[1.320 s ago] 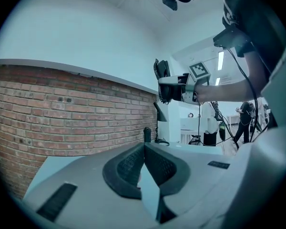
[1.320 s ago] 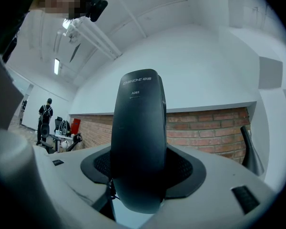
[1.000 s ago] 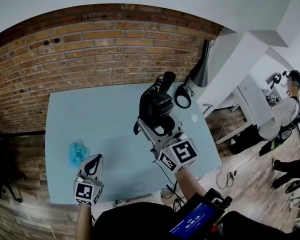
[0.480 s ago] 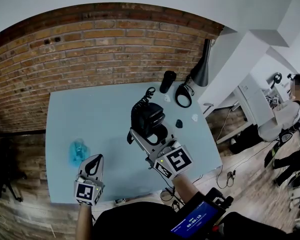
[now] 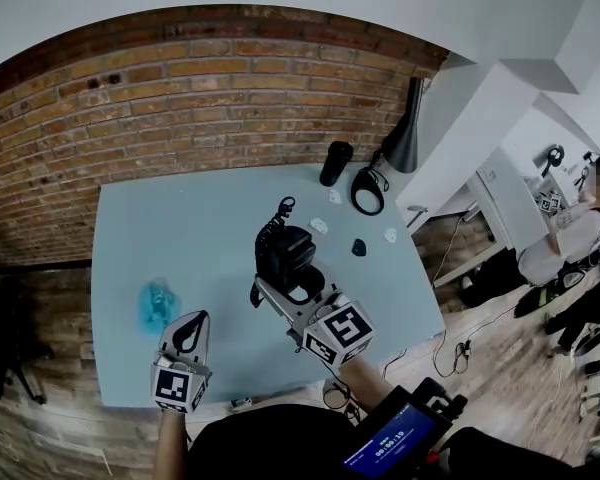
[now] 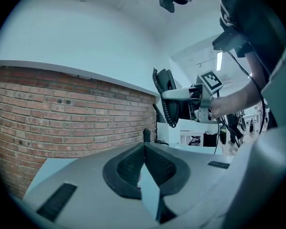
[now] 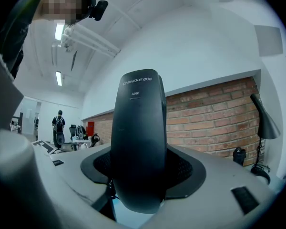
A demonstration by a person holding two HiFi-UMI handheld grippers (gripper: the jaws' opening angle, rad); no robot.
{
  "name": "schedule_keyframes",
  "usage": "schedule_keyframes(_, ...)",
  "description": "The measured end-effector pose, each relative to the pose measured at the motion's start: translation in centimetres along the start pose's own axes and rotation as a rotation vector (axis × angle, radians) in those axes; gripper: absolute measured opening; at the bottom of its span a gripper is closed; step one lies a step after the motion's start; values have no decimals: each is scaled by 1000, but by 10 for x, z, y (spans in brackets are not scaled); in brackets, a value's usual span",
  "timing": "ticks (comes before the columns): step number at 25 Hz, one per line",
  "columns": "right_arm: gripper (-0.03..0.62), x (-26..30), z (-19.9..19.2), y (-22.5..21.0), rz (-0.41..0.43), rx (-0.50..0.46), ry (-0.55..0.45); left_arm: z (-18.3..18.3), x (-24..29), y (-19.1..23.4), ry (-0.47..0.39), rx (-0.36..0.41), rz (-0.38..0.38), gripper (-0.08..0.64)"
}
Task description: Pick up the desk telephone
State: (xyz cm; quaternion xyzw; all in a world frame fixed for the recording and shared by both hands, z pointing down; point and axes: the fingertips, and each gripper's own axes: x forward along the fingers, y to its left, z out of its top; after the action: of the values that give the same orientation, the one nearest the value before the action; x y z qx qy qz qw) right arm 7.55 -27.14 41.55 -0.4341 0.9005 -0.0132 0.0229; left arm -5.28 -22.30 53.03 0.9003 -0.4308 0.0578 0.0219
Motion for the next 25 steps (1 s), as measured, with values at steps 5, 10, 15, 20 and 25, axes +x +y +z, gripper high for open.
schedule_keyframes(5,287,0,-29,5,23,39,66,-4,1,1,-8,-12,3,28)
schedule_keyframes(10,287,-3,-61,12,47,66,140,-4,1,-3,-18,-6,-5,28)
schedule_keyframes(15,287,-6,-88,19,57,90,203,-3,0,-2,-15,-5,-8,28)
schedule_keyframes(20,287,-8,-103,21,58,87,232,-5,0,-1,-9,-8,-6,28)
schedule_keyframes(25,285,-10,-119,18,46,88,269,-11,1,-5,-6,-14,-12,28)
